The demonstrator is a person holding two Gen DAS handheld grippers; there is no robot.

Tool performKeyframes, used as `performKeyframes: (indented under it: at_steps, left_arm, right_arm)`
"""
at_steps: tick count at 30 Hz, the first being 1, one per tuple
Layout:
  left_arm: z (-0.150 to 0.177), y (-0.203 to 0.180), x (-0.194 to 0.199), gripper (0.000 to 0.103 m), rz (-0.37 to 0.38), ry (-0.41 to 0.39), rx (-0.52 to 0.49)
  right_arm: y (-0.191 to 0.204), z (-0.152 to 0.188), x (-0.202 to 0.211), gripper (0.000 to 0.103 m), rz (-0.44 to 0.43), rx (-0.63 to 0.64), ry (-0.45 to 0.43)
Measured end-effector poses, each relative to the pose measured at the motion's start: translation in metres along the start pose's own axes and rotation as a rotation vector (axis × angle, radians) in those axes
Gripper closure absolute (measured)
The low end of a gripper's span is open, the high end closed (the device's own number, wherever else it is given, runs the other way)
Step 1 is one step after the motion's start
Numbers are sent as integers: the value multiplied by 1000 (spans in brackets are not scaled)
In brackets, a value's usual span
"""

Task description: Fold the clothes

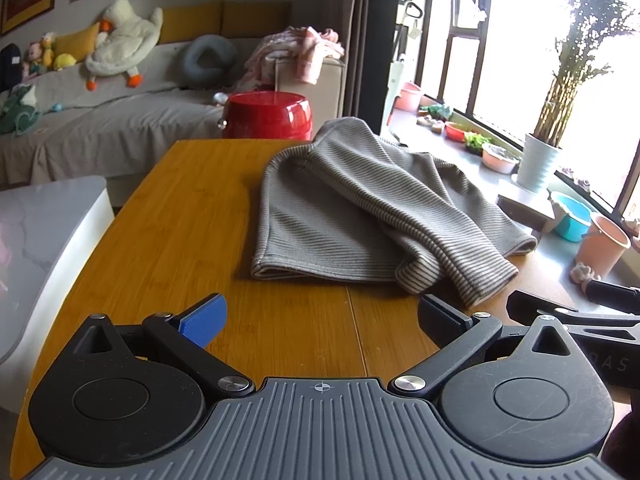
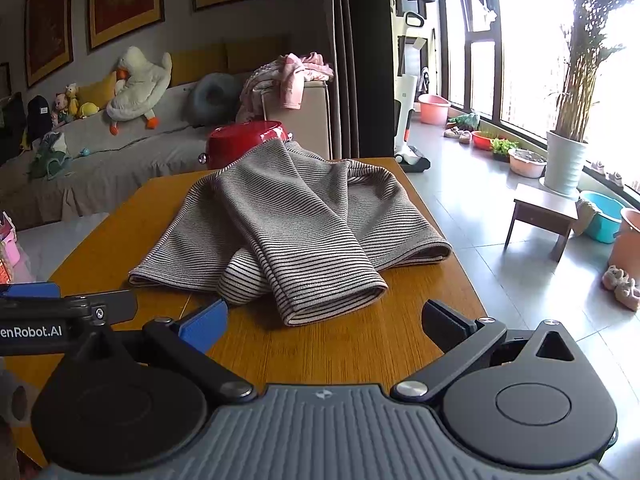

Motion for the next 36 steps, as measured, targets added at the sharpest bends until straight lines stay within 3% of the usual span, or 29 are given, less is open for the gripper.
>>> performKeyframes:
  at_steps: [12, 20, 28, 36]
  left_arm:
    - [2, -3, -9, 0, 12, 26, -12]
    - [-8, -14, -28, 0, 42, 37, -58]
    - [-26, -36, -67, 0, 181, 94, -45]
    - [-57, -59, -125, 0, 253, 97, -61]
  right_arm:
    - [-5, 4, -10, 0, -7, -9, 34]
    - [-30, 4, -26, 0, 24, -38, 57]
    - [-61, -8, -52, 0, -27, -161, 87]
    - [-75, -45, -87, 0, -80, -216, 90]
Point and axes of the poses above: each gripper's, at about its wrist camera, not at the fingertips, and x roughly against the way its jaws point, y to its left, z to its underside, the point moved 9 cm from there along -x, roughly the way its jaws point, and after that the axes turned 13 degrees about -z, right-handed, at the moved point
